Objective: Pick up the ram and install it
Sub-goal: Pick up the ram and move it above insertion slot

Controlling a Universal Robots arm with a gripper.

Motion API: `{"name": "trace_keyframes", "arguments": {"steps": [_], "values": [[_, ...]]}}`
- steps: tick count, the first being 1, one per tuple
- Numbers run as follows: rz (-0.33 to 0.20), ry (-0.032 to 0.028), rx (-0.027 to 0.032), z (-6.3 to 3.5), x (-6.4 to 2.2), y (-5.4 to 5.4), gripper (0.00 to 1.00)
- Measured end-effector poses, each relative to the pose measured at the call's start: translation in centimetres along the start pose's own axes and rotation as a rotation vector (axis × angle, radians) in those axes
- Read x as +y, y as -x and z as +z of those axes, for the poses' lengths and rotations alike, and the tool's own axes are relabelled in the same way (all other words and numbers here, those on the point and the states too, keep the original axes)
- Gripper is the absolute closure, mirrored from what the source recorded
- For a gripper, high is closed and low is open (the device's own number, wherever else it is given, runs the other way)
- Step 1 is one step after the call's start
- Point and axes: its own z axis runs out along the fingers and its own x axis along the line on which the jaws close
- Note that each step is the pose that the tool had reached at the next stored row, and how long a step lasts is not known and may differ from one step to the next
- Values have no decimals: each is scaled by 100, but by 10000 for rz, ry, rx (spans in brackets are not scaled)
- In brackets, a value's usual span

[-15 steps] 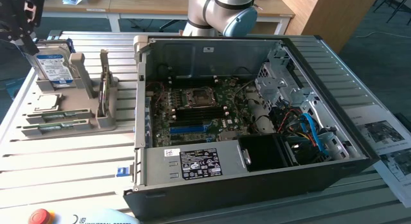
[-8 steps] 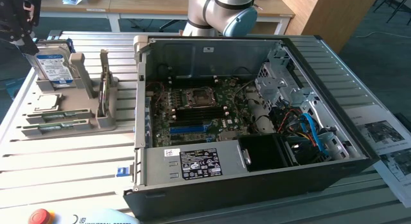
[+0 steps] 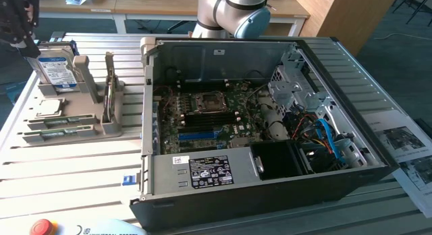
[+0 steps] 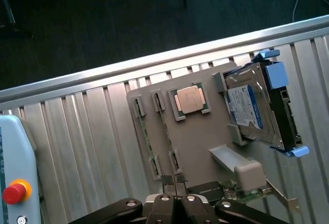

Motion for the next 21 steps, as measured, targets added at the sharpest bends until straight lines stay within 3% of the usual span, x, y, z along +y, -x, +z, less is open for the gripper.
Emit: {"name": "trace_keyframes", "arguments": {"steps": [11,21], "values": [[-1895,-6,80,3,0,0,90],[-1938,-7,86,3,0,0,90]]}}
